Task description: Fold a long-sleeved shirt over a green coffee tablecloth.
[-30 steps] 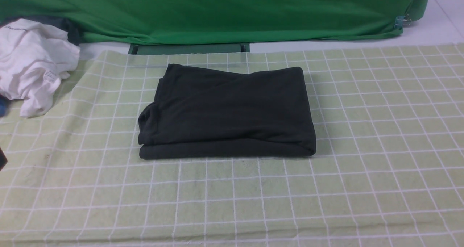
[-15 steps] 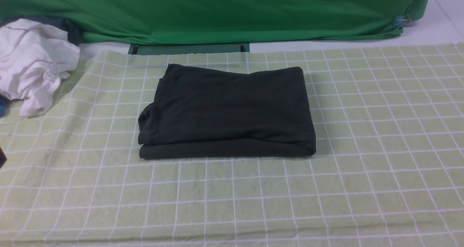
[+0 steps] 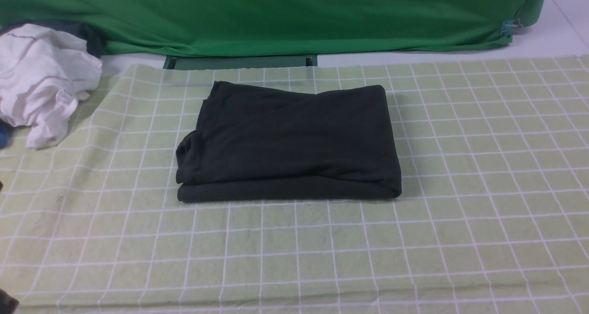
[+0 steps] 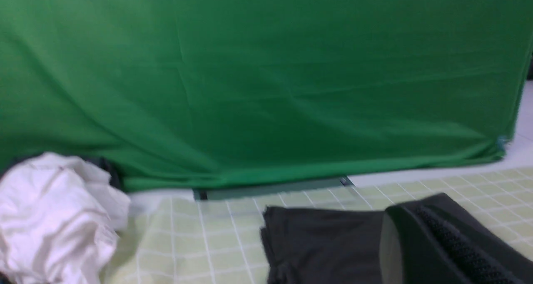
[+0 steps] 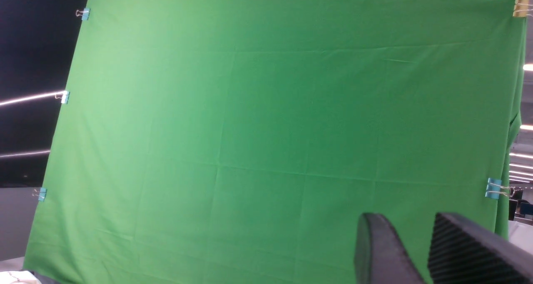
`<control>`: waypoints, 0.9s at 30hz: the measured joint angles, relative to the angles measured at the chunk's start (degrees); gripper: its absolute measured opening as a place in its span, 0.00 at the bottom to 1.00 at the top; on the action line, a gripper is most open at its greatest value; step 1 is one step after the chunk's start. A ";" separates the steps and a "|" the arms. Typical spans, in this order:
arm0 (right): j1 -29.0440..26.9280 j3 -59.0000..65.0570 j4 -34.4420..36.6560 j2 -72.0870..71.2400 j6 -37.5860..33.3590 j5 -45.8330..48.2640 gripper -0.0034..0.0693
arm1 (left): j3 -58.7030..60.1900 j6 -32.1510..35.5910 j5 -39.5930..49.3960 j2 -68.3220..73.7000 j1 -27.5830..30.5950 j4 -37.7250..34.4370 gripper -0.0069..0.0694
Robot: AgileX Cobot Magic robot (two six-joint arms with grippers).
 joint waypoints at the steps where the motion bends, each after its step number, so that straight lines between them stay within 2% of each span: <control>1: 0.00 0.00 0.00 0.00 0.00 0.00 0.32 | 4.68 1.04 -3.62 -1.79 1.87 0.07 0.11; 2: 0.00 0.00 0.00 0.00 0.00 0.00 0.32 | 8.78 1.45 -7.24 -3.76 4.27 0.12 0.11; 5: 0.00 0.00 0.00 0.00 0.00 0.00 0.33 | 12.77 1.59 -9.57 -5.46 7.24 0.12 0.11; 9: 0.00 0.00 0.00 0.00 0.00 0.00 0.34 | 17.06 1.59 -9.40 -6.69 11.72 0.06 0.11; 18: 0.00 0.00 0.00 0.00 0.00 0.00 0.37 | 17.10 1.59 1.72 -6.75 12.23 0.02 0.11; 27: 0.00 0.00 0.00 0.00 0.00 0.06 0.37 | 17.10 1.59 1.98 -6.75 12.23 0.02 0.11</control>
